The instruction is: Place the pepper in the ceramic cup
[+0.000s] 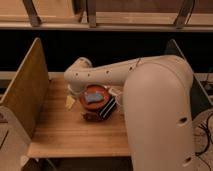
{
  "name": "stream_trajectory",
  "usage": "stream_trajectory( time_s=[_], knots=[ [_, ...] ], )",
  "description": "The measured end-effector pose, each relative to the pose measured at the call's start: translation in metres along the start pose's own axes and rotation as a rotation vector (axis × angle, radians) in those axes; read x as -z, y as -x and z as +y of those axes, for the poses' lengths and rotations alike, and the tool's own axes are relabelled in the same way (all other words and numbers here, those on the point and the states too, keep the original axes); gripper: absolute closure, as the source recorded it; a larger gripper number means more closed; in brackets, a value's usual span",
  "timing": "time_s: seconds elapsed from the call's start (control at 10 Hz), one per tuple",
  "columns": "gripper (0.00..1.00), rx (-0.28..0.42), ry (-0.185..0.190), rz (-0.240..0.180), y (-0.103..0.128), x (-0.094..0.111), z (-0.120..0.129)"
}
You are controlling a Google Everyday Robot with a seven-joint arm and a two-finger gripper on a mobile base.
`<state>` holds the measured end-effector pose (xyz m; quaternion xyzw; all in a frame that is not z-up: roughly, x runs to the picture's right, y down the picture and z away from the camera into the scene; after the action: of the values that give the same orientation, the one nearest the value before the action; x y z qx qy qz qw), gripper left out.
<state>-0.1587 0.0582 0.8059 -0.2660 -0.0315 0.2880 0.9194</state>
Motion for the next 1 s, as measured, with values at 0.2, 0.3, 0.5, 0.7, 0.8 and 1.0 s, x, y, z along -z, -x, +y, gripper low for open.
stream_trajectory(
  time_s=[0.2, 0.3, 0.5, 0.7, 0.8, 1.0],
  knots=[
    [0.2, -0.036, -0.015, 0.026, -0.021, 0.004, 0.006],
    [0.2, -0.048, -0.011, 0.039, -0.03, 0.002, 0.012],
    [0.2, -0.053, 0.027, 0.081, -0.048, -0.012, 0.034],
    [0.2, -0.051, 0.043, 0.093, -0.051, -0.017, 0.042],
    [0.2, -0.051, 0.04, 0.092, -0.051, -0.016, 0.04],
    [0.2, -0.046, 0.041, 0.091, -0.049, -0.016, 0.041]
  ],
)
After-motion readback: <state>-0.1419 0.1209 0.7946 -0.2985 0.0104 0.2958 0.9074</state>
